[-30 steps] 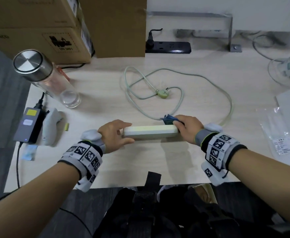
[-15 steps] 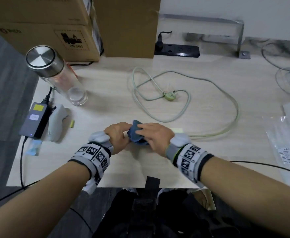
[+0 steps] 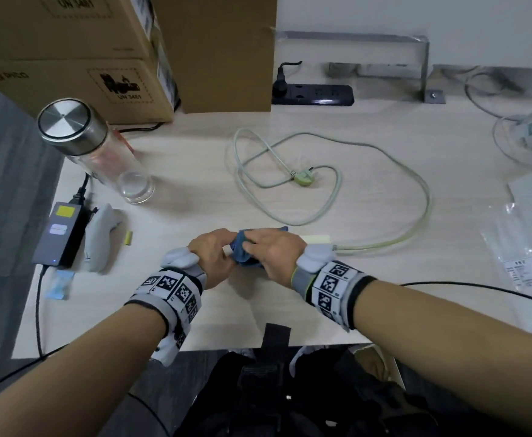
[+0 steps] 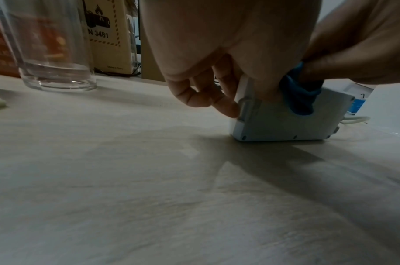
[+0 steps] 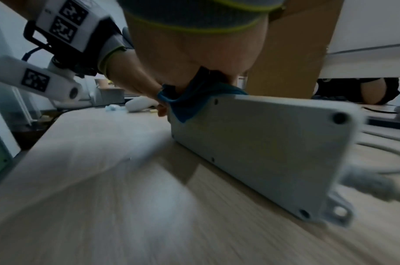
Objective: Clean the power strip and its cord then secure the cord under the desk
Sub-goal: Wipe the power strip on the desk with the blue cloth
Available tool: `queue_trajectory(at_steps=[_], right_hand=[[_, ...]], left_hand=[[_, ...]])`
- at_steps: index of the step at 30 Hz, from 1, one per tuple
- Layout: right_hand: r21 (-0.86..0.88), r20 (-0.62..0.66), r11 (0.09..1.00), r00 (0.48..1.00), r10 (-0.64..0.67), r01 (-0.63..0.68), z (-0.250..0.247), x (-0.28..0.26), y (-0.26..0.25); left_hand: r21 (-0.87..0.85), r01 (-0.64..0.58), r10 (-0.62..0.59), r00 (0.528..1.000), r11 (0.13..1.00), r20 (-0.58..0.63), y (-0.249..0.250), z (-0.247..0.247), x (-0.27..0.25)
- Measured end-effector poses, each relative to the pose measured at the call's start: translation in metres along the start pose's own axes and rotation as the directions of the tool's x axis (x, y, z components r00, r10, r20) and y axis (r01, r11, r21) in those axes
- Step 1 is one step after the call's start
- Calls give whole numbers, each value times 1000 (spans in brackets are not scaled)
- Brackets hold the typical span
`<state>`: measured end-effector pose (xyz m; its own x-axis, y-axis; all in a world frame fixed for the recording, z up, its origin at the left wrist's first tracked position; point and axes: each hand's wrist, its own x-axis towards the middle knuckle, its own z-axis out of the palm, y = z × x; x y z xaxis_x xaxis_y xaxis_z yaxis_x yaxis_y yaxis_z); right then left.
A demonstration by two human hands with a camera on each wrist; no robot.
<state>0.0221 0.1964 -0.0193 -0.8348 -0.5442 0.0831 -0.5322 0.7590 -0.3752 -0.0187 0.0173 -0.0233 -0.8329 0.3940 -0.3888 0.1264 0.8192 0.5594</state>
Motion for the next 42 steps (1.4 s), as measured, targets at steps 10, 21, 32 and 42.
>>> queue_trajectory(at_steps=[10, 21, 32, 42], right_hand=[[39, -138, 942, 931, 337, -335, -64, -86, 69], [351, 43, 608, 661, 749, -712, -70, -88, 65], [-191, 221, 958, 942, 252, -212, 7, -123, 40], [-188, 326, 973, 927, 187, -130, 12, -83, 17]], left_hand=[[-36, 10, -9, 1000, 999, 26, 5, 0, 5], [247, -16, -13, 993, 969, 116, 5, 6, 8], [299, -157, 119, 983, 941, 140, -13, 20, -7], [249, -173, 156, 984, 953, 86, -19, 23, -4]])
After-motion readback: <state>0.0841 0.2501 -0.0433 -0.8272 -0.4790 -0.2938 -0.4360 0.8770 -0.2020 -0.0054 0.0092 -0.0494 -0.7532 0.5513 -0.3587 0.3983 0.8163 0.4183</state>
